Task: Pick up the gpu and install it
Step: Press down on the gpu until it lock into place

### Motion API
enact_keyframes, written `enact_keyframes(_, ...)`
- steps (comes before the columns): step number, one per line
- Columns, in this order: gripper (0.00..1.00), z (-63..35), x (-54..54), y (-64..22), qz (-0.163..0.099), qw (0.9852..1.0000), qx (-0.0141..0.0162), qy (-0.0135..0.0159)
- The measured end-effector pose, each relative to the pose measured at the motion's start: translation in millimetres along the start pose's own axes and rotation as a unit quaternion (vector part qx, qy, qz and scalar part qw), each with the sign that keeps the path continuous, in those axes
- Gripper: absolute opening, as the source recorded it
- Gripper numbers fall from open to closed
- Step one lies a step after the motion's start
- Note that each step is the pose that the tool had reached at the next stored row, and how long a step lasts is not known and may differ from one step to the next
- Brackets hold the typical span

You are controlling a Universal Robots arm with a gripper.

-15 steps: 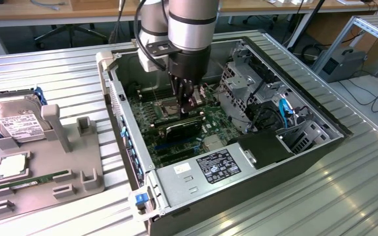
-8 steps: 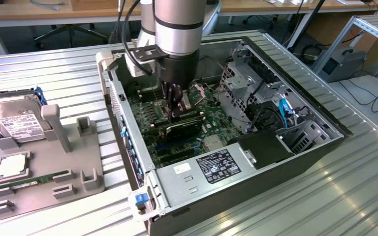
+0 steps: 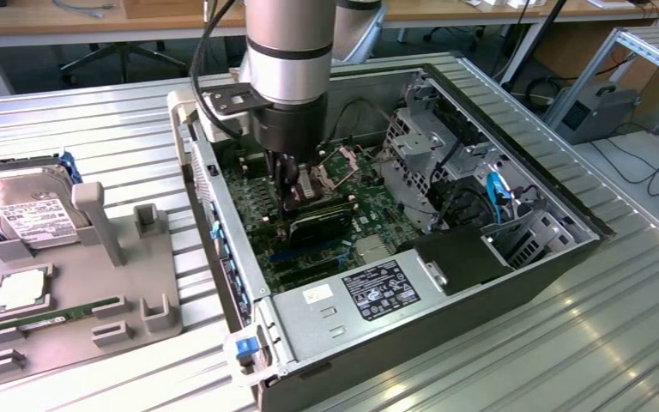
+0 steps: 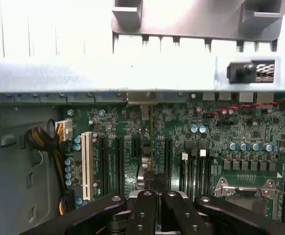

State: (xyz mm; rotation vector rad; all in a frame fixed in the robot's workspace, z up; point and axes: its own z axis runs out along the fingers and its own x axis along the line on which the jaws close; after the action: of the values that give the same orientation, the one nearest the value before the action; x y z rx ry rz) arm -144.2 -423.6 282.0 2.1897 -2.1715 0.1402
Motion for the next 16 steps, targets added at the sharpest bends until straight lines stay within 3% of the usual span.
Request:
enact_keyframes(9,0.11,8.1,-0.8,10.7,0.000,1.0000,-0.0001,0.0006)
enact_keyframes(16,0.11,9.9,-1.0,11.6,0.000,1.0000,-0.0001,0.0007)
